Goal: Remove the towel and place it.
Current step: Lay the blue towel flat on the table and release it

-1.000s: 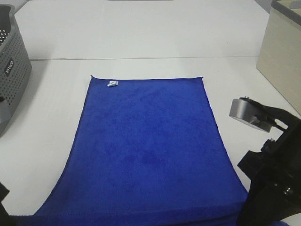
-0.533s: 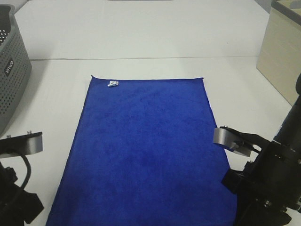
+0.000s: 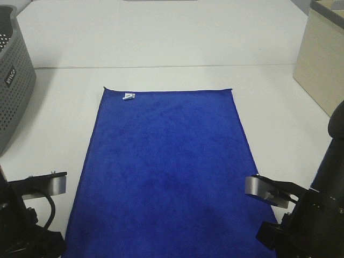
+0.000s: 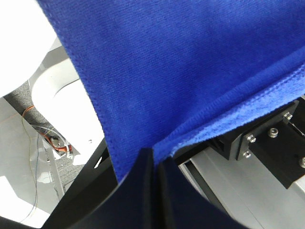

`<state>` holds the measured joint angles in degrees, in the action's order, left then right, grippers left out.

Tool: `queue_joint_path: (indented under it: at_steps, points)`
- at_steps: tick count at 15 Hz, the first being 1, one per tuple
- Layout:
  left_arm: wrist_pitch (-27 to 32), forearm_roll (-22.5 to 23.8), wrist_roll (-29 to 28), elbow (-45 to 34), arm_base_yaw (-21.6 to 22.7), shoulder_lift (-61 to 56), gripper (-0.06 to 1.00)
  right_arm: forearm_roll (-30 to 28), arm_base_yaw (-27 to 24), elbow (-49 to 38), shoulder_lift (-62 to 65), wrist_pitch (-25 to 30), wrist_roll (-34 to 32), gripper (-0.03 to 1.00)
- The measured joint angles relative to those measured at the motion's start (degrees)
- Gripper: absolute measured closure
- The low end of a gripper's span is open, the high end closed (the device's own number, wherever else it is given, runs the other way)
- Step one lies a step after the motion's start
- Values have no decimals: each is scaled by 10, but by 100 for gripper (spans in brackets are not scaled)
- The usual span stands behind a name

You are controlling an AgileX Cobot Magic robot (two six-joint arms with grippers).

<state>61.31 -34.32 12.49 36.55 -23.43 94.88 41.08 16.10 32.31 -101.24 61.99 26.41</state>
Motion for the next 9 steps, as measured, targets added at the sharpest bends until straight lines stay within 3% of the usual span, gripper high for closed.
queue_joint_path:
  at_steps: [3,5,9]
  points:
    - [32,-12,7,-8,-9,0,94,9,-1,-26,0,2,1,95]
    - [46,-19,10,-16,-42,0,94,13,-1,-44,0,19,1,95]
    - [37,-19,10,-16,-49,0,94,9,-2,-44,0,17,6,95]
